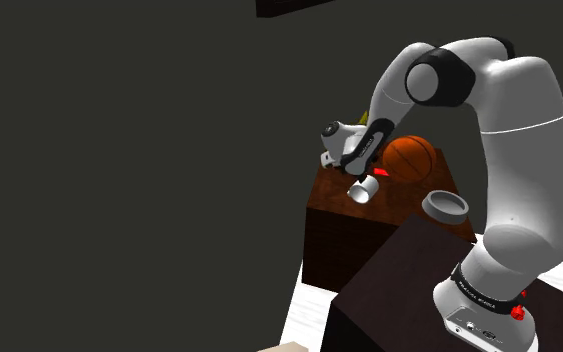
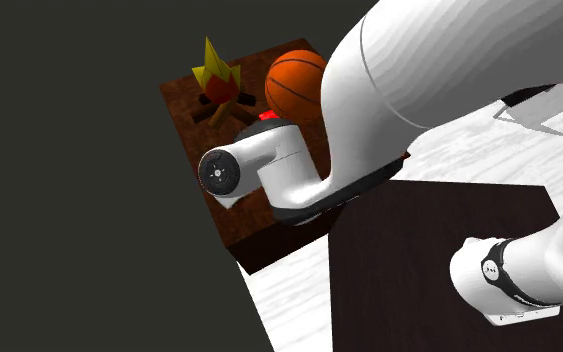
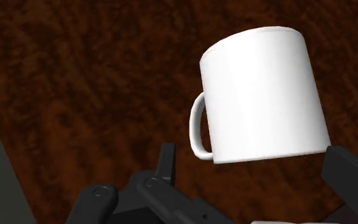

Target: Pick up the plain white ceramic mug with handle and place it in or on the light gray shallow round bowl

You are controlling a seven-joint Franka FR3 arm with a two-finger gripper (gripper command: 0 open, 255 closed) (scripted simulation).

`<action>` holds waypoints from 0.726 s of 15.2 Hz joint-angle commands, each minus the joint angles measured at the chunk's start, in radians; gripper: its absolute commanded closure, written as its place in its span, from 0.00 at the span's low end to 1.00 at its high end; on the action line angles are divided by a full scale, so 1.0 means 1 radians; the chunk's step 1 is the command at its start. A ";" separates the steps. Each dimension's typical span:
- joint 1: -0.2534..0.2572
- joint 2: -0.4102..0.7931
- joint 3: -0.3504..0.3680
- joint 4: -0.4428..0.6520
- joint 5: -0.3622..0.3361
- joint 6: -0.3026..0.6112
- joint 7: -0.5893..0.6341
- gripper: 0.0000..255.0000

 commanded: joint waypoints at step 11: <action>0.038 0.210 -0.005 0.098 -0.124 0.023 -0.074 0.00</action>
